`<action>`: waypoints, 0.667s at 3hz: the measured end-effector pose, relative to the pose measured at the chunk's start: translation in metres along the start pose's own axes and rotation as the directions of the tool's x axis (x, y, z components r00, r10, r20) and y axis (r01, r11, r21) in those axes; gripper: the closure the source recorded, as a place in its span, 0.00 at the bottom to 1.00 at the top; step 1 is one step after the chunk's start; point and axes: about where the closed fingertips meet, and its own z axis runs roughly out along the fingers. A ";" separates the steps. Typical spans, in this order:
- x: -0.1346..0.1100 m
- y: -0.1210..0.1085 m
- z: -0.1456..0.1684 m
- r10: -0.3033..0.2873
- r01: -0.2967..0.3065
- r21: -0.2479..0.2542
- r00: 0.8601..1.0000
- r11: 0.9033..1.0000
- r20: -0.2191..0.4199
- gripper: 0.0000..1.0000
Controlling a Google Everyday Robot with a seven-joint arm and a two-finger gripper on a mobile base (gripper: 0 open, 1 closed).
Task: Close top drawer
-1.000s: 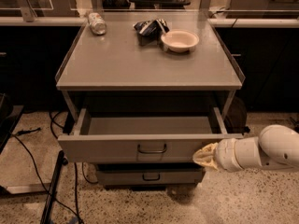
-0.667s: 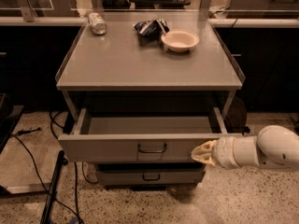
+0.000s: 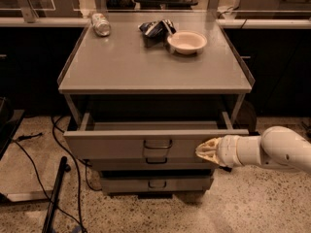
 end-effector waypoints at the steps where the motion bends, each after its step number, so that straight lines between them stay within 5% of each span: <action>1: 0.002 -0.019 0.007 -0.014 0.014 0.035 1.000 0.999 -0.007 1.00; 2: 0.009 -0.046 0.013 -0.012 0.014 0.088 1.000 0.996 -0.021 1.00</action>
Offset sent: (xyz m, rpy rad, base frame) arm 0.0669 -0.0172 0.0082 -0.0229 -0.1050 -0.0884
